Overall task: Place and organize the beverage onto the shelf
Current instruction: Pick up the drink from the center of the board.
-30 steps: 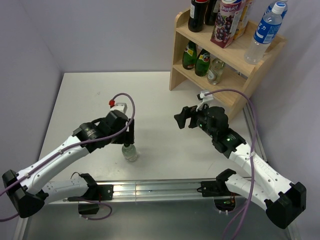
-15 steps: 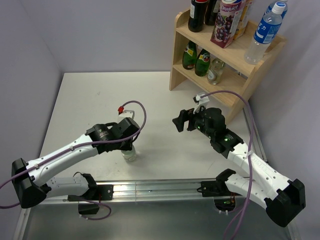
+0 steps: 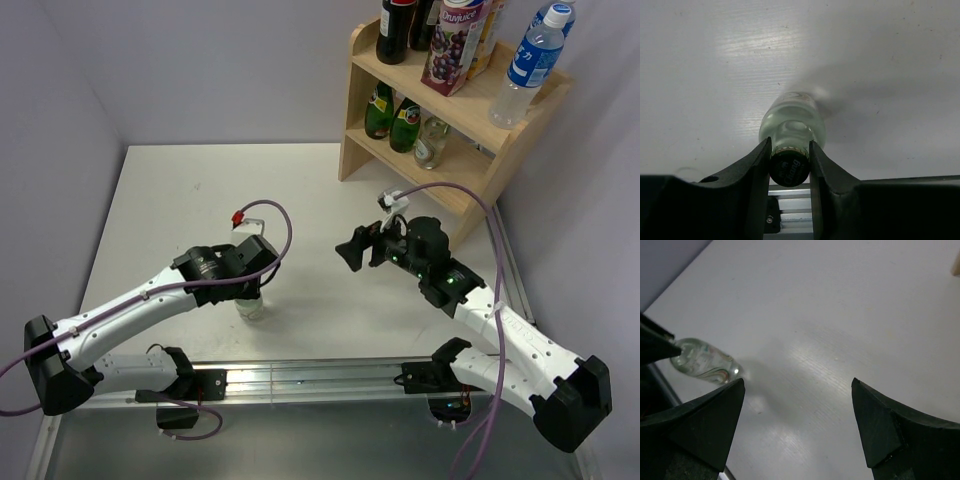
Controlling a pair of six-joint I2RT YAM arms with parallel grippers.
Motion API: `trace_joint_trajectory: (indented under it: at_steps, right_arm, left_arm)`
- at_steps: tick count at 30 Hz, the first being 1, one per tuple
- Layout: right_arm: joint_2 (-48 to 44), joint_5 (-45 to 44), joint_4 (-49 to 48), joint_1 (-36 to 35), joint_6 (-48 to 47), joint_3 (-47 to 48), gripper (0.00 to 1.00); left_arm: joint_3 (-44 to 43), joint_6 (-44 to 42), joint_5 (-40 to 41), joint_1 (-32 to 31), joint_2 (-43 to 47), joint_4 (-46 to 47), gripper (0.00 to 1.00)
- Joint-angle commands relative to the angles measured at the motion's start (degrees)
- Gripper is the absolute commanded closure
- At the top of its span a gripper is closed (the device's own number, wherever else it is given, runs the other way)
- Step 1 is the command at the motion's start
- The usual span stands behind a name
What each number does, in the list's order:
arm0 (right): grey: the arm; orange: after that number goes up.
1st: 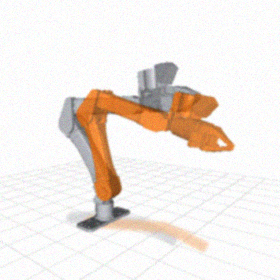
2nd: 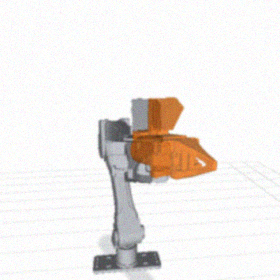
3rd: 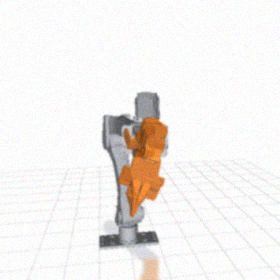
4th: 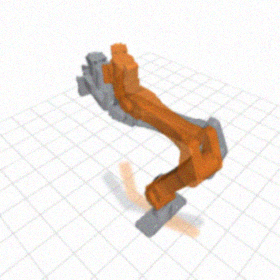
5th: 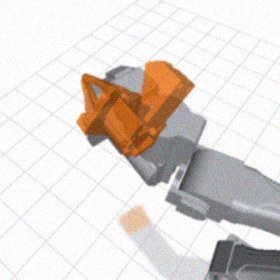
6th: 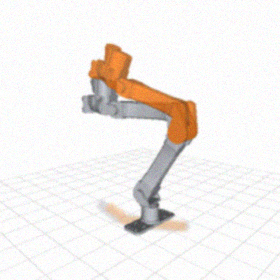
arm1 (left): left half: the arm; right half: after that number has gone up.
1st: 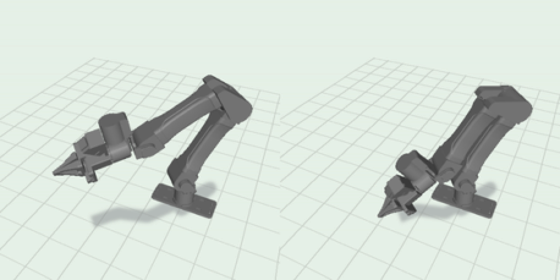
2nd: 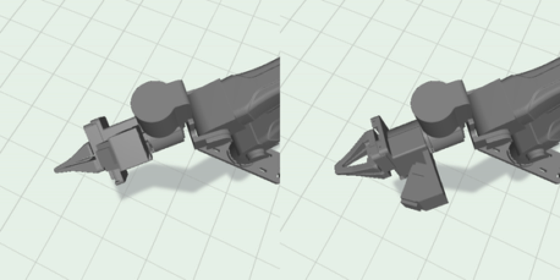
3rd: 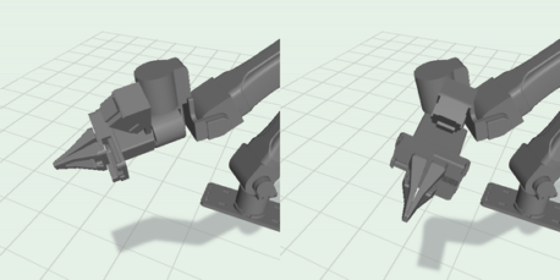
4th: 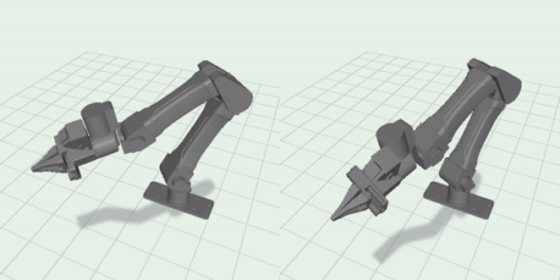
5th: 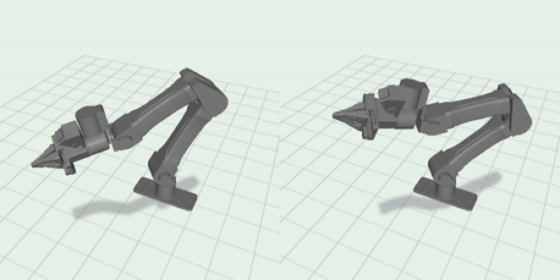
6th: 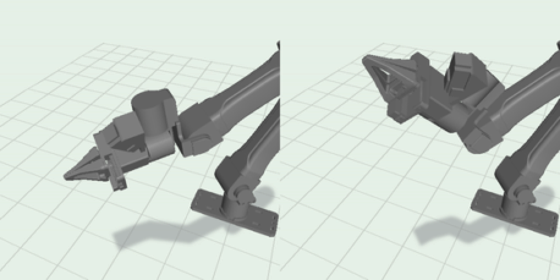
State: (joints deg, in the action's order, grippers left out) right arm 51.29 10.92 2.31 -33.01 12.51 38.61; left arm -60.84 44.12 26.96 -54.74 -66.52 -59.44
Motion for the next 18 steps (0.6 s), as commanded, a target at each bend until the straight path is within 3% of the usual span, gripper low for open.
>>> trace_joint_trajectory:
  at_steps: [1,4,9,18]
  right_arm:
    - [0.1,11.8,-6.8,-1.5,-1.0,-1.3,0.06]
    - [1.4,17.5,-11.2,-4.5,-1.2,-2.1,0.07]
    - [5.2,18.2,-19.7,-11.8,-1.6,-3.2,0.08]
    - [17.1,8.2,-21.4,-23.6,-7.6,4.1,0.10]
  left_arm:
    - [-6.1,-2.0,7.5,-0.2,2.1,0.6,1.00]
    - [-7.5,-5.3,8.5,-0.2,4.5,2.7,1.00]
    - [-7.7,-10.6,7.8,-0.2,9.4,7.3,1.00]
    - [-7.2,-22.4,-3.3,-0.2,19.4,15.3,1.00]
